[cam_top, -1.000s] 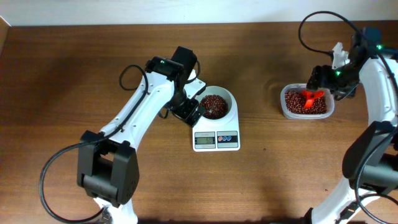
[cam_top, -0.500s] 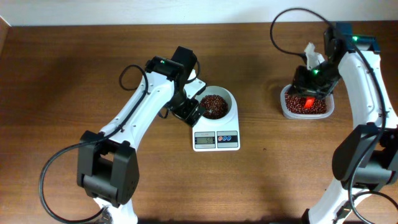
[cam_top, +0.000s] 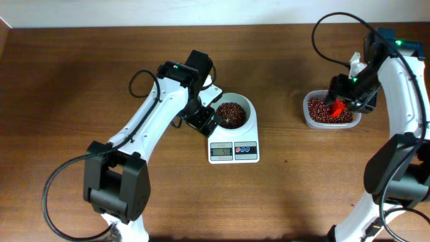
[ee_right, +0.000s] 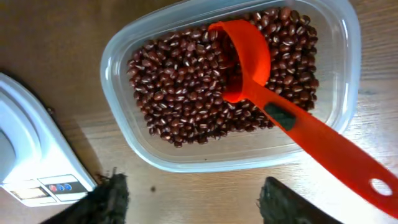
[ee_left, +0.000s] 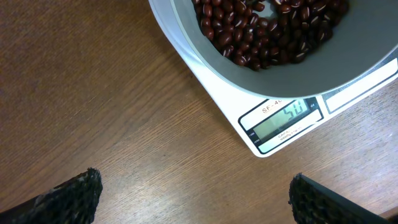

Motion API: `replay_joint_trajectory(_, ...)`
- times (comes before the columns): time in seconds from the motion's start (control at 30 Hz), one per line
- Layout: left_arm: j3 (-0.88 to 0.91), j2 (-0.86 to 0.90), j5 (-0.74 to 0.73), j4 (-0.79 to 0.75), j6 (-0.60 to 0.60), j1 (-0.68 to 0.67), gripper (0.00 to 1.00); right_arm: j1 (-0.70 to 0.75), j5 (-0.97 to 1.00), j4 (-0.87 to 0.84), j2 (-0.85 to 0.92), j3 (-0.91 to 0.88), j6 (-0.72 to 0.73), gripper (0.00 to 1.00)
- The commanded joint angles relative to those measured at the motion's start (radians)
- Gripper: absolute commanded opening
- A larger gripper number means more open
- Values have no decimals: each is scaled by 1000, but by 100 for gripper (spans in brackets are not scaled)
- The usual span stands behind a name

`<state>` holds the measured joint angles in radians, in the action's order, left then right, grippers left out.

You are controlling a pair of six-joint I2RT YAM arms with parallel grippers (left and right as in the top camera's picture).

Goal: Scoop item into bowl and weigh 50g on scale
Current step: 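Lower scoop into the bean tub with right gripper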

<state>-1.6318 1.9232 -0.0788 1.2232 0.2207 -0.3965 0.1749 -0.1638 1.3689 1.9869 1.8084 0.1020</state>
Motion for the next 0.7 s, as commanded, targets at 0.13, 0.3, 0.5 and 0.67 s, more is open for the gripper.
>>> replay_joint_trajectory(0.13, -3, 8, -4, 1, 5, -3, 99, -6, -4, -26, 0, 8, 0, 99)
replay_joint_trajectory(0.3, -3, 8, -4, 1, 5, -3, 99, -3, 214, -65, 0, 8, 12, 99)
replay_joint_trajectory(0.5, -3, 8, -4, 1, 5, -3, 99, -11, -159, -16, 0, 8, 11, 99)
replay_joint_trajectory(0.67, -3, 8, -4, 1, 5, -3, 99, -27, -150, -33, 0, 8, 11, 99)
